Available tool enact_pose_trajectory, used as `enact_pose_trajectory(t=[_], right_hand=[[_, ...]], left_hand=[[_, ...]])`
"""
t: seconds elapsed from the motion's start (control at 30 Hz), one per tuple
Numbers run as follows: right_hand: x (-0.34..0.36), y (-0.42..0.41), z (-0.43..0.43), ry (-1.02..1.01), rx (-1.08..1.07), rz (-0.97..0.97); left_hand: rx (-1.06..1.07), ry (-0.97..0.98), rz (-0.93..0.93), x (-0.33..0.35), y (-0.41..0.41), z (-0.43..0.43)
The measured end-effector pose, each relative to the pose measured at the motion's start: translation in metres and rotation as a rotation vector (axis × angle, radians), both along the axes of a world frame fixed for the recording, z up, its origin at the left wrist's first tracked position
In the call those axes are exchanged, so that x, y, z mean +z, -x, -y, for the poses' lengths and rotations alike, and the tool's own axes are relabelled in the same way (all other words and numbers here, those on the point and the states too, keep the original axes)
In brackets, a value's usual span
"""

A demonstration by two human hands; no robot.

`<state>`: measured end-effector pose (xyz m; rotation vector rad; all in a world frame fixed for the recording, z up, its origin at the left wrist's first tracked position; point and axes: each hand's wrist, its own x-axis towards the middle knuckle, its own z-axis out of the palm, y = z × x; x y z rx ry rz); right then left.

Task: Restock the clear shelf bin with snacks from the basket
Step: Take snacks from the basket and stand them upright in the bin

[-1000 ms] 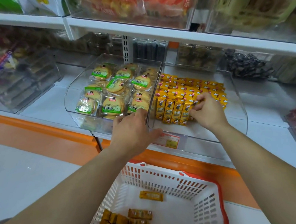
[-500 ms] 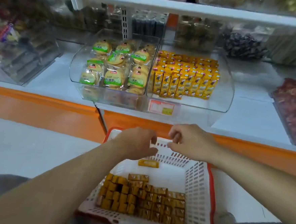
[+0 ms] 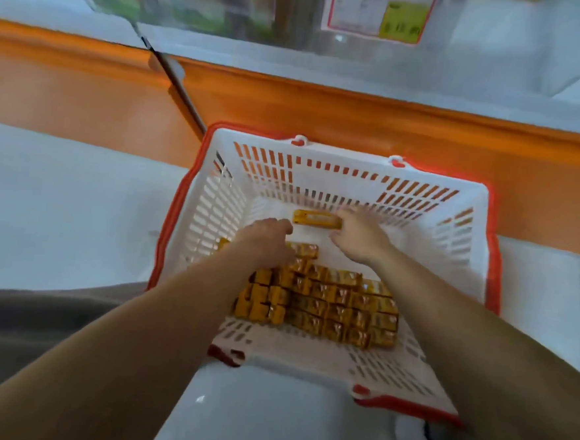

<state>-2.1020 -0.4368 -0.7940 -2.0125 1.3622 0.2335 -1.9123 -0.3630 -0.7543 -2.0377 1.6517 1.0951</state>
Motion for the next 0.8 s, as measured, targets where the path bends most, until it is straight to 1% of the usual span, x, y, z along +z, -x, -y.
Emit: enact_pose_trajectory(t=[0.07, 0.13, 0.2, 0.27, 0.3, 0.33, 0.4, 0.47, 0.5, 0.63, 0.73, 0.8], right_hand=[[-0.023, 0.0, -0.003, 0.034, -0.005, 0.014], [-0.039, 0.001, -0.003, 0.026, 0.011, 0.0], [-0.05, 0.002, -0.005, 0.034, 0.038, -0.058], [-0.055, 0.001, -0.008, 0.09, 0.081, -0.125], [-0.058, 0.0, -0.009, 0.077, 0.092, -0.144], [-0.06, -0.001, -0.011, 0.032, 0.074, -0.135], [-0.063, -0.004, -0.014, -0.077, -0.019, -0.049], [-0.064, -0.005, -0.015, -0.136, -0.099, 0.028], [-0.063, -0.005, -0.014, -0.166, -0.108, 0.036], [-0.056, 0.004, -0.01, -0.251, -0.071, 0.005], [-0.045, 0.019, -0.006, -0.313, -0.153, -0.016], [-0.037, 0.028, -0.01, -0.353, -0.163, -0.037]], left_hand=[[-0.001, -0.014, -0.034, -0.02, -0.004, 0.005], [-0.024, -0.055, -0.073, -0.037, -0.008, 0.01], [-0.013, -0.113, -0.146, -0.051, -0.012, 0.011], [0.027, -0.151, -0.233, -0.064, -0.016, 0.012], [0.033, -0.158, -0.257, -0.069, -0.017, 0.011], [0.019, -0.161, -0.257, -0.072, -0.017, 0.012], [-0.035, -0.181, -0.23, -0.078, -0.017, 0.012], [-0.078, -0.188, -0.203, -0.082, -0.016, 0.012], [-0.085, -0.177, -0.197, -0.083, -0.016, 0.013], [-0.097, -0.099, -0.204, -0.087, -0.013, 0.011], [-0.081, -0.1, -0.223, -0.091, -0.013, 0.011], [-0.041, -0.099, -0.212, -0.092, -0.011, 0.013]])
